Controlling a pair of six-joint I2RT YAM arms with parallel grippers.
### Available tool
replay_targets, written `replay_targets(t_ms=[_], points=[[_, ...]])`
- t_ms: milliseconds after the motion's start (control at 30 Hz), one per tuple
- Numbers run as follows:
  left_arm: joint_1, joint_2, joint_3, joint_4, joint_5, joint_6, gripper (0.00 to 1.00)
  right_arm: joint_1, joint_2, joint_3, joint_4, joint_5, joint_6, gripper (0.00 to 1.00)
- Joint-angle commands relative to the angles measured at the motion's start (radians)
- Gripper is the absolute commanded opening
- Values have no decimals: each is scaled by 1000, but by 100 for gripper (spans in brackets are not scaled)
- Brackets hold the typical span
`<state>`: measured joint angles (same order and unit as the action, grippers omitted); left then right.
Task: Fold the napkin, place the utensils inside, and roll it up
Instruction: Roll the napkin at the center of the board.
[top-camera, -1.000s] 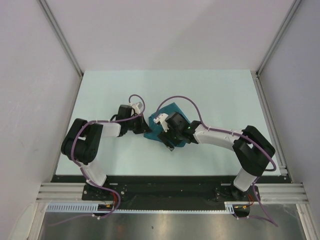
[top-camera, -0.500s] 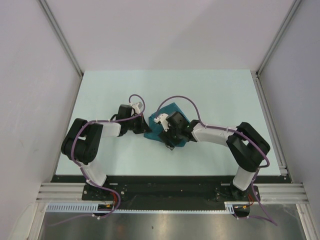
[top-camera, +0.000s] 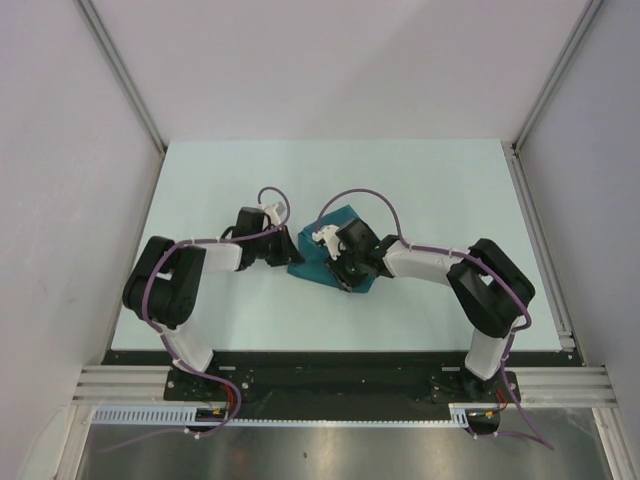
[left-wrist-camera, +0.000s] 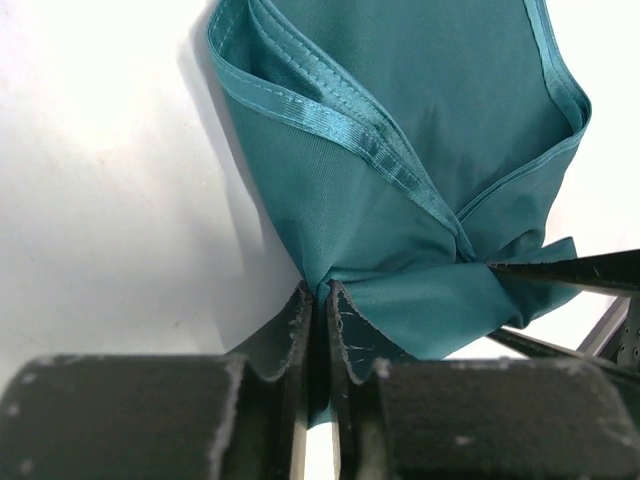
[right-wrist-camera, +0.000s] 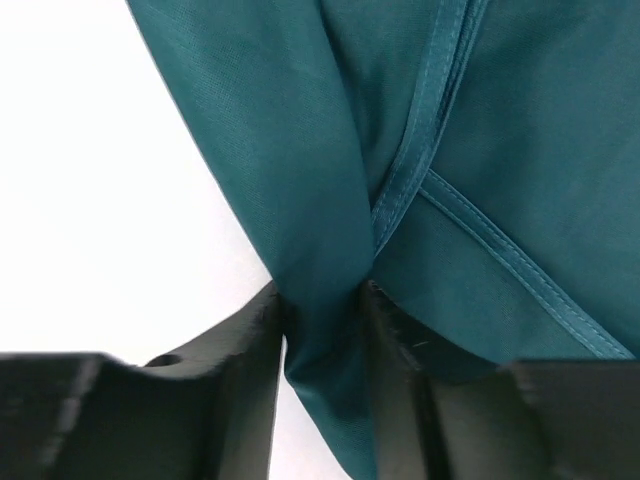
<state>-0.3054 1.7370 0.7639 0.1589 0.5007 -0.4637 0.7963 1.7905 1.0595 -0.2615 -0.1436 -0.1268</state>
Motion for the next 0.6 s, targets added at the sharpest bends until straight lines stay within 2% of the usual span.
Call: replay_targets(t_ms=[0, 33, 100, 133, 200, 233, 367, 567], points=[[14, -43, 44, -5, -16, 4, 21, -8, 66, -10, -127, -148, 52, 36], [18, -51, 46, -10, -21, 3, 28, -14, 79, -3, -137, -184, 53, 33], [31, -82, 48, -21, -40, 3, 35, -23, 89, 10, -157, -215, 59, 30], [34, -93, 48, -28, -51, 5, 46, -28, 105, 26, -166, -249, 64, 28], [38, -132, 38, -45, -102, 11, 59, -52, 118, 40, -185, -301, 72, 25], [38, -151, 31, -48, -122, 16, 63, -60, 125, 43, -186, -359, 78, 24], [38, -234, -58, -6, -191, 22, 69, -117, 155, 59, -200, -476, 93, 22], [23, -292, -153, 73, -143, 20, 71, -170, 222, 88, -217, -652, 92, 22]])
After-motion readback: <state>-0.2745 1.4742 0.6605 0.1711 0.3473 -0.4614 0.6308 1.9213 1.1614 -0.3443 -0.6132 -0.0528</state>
